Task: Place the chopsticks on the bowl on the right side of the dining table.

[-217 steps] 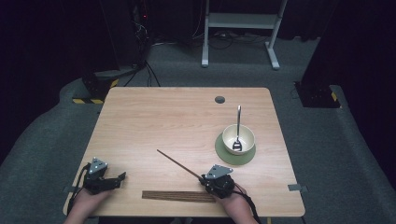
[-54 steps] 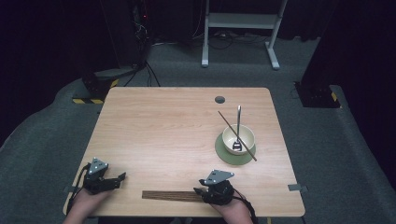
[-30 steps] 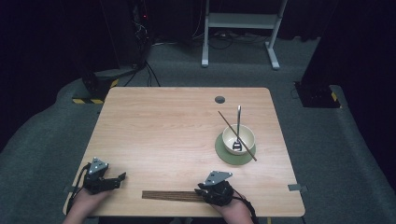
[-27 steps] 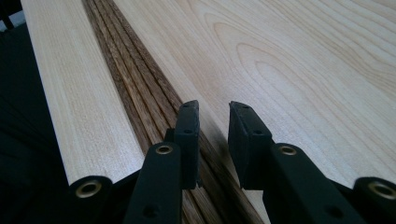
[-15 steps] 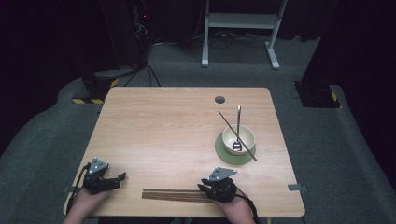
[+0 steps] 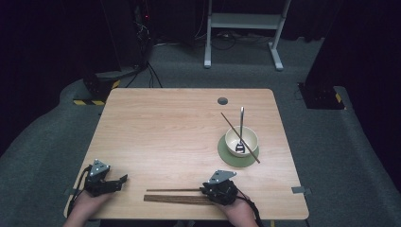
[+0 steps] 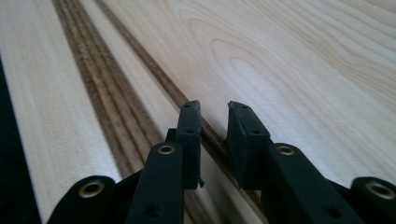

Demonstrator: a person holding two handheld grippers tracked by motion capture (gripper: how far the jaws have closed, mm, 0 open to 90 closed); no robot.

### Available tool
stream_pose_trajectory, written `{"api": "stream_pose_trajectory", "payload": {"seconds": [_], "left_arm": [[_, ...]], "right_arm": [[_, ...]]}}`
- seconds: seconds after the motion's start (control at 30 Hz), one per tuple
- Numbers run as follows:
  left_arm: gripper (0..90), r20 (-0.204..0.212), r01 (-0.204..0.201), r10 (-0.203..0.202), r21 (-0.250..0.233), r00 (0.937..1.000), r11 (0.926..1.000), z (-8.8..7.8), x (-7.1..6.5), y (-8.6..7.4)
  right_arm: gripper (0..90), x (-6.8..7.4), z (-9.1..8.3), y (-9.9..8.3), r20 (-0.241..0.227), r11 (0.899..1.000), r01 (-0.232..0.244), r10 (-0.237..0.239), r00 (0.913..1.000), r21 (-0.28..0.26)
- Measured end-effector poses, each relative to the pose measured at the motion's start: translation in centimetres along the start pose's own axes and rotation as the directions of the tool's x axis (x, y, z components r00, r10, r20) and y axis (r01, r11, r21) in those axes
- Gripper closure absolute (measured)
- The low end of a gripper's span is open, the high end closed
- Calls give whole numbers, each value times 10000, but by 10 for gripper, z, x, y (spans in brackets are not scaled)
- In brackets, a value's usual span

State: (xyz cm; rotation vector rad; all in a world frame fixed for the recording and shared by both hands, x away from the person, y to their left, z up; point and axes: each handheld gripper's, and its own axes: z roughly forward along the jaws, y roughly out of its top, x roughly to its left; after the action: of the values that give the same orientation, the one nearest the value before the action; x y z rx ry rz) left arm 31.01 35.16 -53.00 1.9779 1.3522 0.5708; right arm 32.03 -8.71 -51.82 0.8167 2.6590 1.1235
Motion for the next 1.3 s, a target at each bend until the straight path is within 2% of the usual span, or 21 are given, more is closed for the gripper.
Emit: {"api": "stream_pose_trajectory", "payload": {"seconds": [0.13, 0.3, 0.37, 0.47, 0.63, 0.8, 0.87, 1.03, 1.17, 1.3], "left_arm": [[147, -34, 14, -14, 0, 10000, 10000, 0, 0, 0], [147, -39, 16, -16, 4, 10000, 10000, 0, 0, 0], [147, -53, 19, -19, 3, 10000, 10000, 0, 0, 0], [147, -42, 19, -19, 7, 10000, 10000, 0, 0, 0], [148, -85, 35, -35, 8, 10000, 10000, -1, -1, -1], [148, -67, 26, -26, 8, 10000, 10000, -1, -1, -1], [149, -68, 25, -25, 8, 10000, 10000, -1, -1, -1], [149, -74, 26, -26, 8, 10000, 10000, -1, -1, -1], [150, -98, 56, -56, 3, 9999, 10000, -1, -1, -1], [150, -93, 49, -49, 6, 9999, 10000, -1, -1, 0]], "right_arm": [[824, -9, -1, -1, 248, 10000, -10, 10, 9997, -20], [828, -12, 0, 0, 374, 10000, 29, -25, 9993, -91], [827, -12, 0, 0, 388, 9999, 48, -44, 9992, -94], [773, -12, -1, -2, 401, 9996, 230, -224, 9989, -166], [768, -11, -2, -4, 450, 9988, 447, -437, 9980, -214], [792, -10, -2, -4, 599, 9983, 560, -549, 9967, -179], [829, -9, -2, -3, 657, 9986, 509, -497, 9966, -153], [835, -9, -1, -1, 690, 9982, 601, -598, 9958, -30], [839, -6, -1, 0, 865, 9962, 865, -869, 9925, 79], [839, -7, -5, 2, 921, 9963, 858, -850, 9921, -50]]}}
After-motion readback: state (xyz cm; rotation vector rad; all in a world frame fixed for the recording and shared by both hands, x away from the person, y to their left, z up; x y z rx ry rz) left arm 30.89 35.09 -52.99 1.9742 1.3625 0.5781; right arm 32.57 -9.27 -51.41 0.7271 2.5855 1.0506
